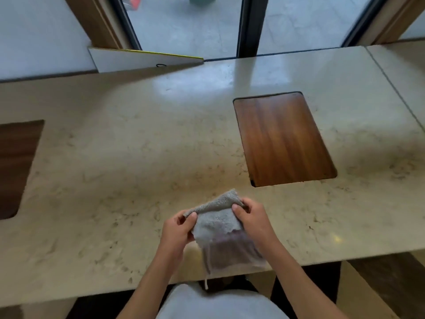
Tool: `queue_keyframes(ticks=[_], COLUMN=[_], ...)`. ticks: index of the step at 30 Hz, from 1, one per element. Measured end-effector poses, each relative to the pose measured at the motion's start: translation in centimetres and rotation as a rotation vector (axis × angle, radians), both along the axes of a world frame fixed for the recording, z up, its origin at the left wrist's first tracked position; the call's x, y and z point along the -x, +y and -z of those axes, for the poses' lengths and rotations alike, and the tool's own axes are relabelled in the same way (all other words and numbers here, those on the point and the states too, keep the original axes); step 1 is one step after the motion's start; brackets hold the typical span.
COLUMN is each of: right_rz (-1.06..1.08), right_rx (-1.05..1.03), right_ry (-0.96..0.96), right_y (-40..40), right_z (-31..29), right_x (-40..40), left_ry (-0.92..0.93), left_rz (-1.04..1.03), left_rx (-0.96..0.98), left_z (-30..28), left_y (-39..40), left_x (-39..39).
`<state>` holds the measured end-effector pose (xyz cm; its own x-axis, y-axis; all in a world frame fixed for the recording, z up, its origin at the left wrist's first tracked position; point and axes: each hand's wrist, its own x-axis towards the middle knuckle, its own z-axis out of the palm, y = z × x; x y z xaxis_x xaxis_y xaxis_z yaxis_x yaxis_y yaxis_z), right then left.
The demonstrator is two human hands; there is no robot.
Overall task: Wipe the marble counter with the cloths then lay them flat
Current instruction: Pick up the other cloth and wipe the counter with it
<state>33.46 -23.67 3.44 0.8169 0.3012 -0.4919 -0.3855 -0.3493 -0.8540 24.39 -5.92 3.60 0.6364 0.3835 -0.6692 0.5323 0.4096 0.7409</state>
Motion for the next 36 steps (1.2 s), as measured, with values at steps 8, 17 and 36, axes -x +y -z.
queue_keyframes(ticks=[8, 17, 36], right_rz=[-0.13, 0.171, -0.513], right_rx=[0.309, 0.494, 0.927], right_ry=[-0.069, -0.227, -0.633], right_y=[13.2, 14.8, 18.6], right_z=[2.4, 2.0, 9.1], right_x=[5.4, 1.3, 2.4], left_ry=[0.057, 0.038, 0.243], left_rz=[0.058, 0.328, 0.137], left_rx=[-0.256, -0.311, -0.942], left_z=[1.6, 3.7, 3.8], left_y=[13.1, 14.5, 19.2], left_x=[5.7, -0.6, 4.3])
